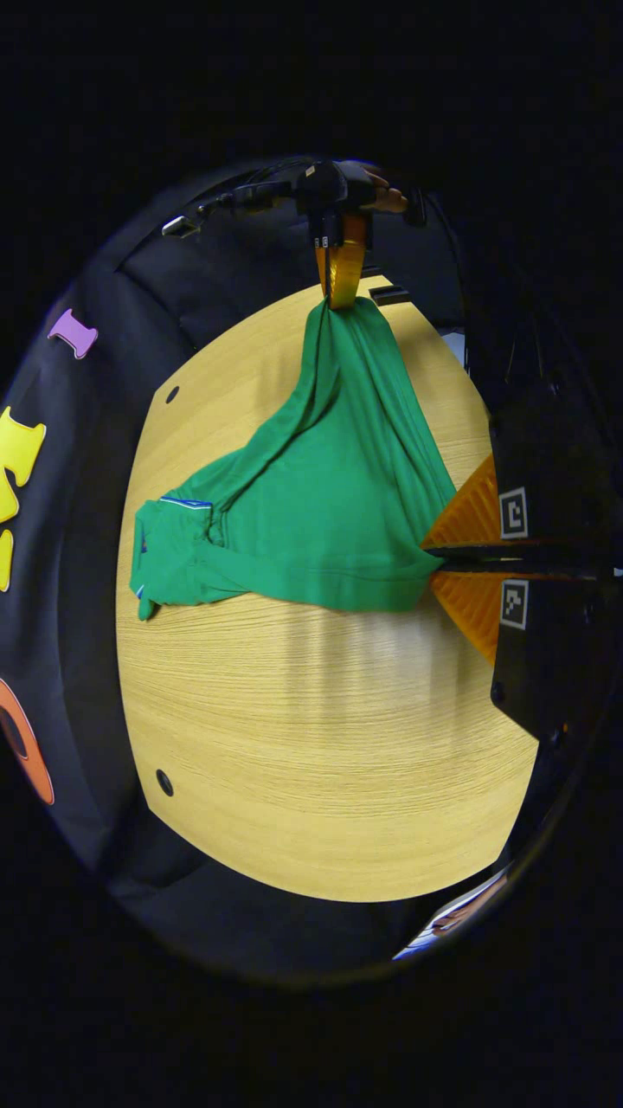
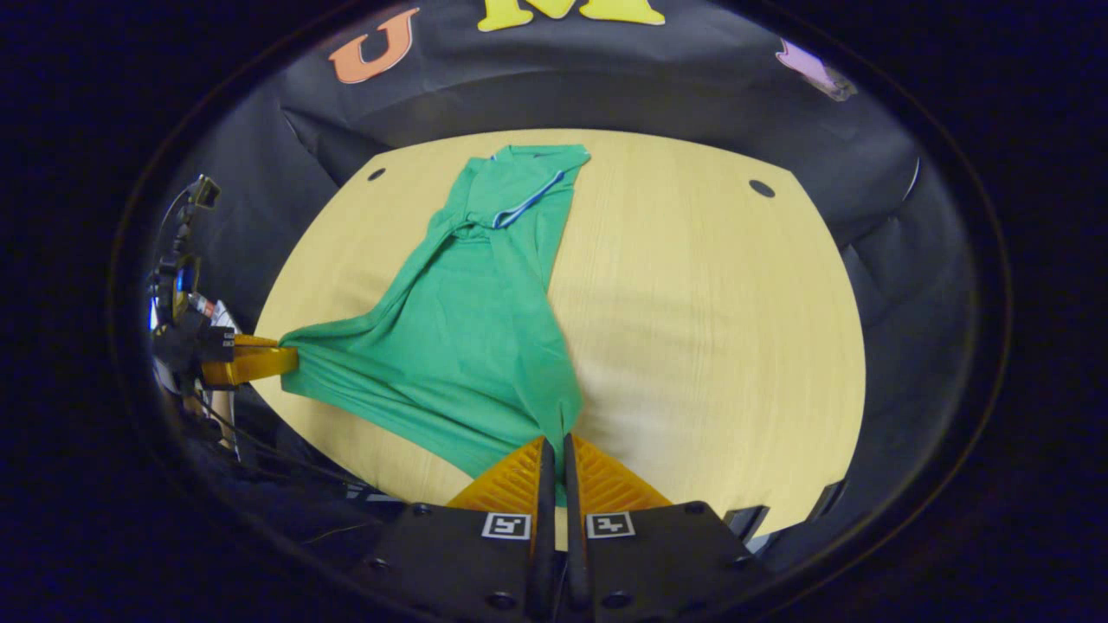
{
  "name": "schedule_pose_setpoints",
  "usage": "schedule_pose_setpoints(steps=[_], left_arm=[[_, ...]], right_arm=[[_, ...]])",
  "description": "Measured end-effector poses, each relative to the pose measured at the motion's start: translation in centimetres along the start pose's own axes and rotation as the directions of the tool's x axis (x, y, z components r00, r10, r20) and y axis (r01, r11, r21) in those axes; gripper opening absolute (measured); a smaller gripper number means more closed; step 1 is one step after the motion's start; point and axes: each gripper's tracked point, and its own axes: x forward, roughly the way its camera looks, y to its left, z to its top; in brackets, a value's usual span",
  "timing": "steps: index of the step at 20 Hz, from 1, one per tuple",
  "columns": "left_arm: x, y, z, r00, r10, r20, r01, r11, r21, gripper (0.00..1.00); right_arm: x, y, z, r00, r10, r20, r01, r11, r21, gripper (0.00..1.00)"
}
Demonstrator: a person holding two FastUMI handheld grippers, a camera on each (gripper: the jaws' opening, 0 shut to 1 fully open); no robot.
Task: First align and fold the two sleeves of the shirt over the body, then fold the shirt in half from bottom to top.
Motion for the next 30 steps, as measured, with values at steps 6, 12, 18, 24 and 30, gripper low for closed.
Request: schedule_pose_setpoints(steps=[6,12,18,24,30], left_arm=[[-1.1,1.2,6.8,0.997,0.024,0.079,-0.026,0.999,0.027,0.04],[0.2,2.5,15.3,0.985,0.049,0.164,-0.053,0.998,0.019,0.04],[3.1,4.3,23.6,0.972,0.075,0.221,-0.080,0.997,0.013,0.04],[9.2,6.6,30.1,0.971,0.093,0.219,-0.097,0.995,0.009,0.03],[16.5,9.7,34.8,0.976,0.102,0.191,-0.117,0.991,0.066,0.00]], right_arm=[[-0.9,-1.3,6.8,0.996,-0.002,0.093,0.001,1.000,0.014,0.09],[-0.9,-2.5,14.9,0.982,-0.021,0.185,0.021,1.000,-0.001,0.09],[2.3,-4.5,23.1,0.969,-0.053,0.240,0.051,0.999,0.014,0.09],[8.9,-7.2,30.5,0.962,-0.092,0.256,0.075,0.994,0.074,0.09],[18.0,-9.1,34.5,0.967,-0.121,0.222,0.103,0.991,0.091,0.09]])
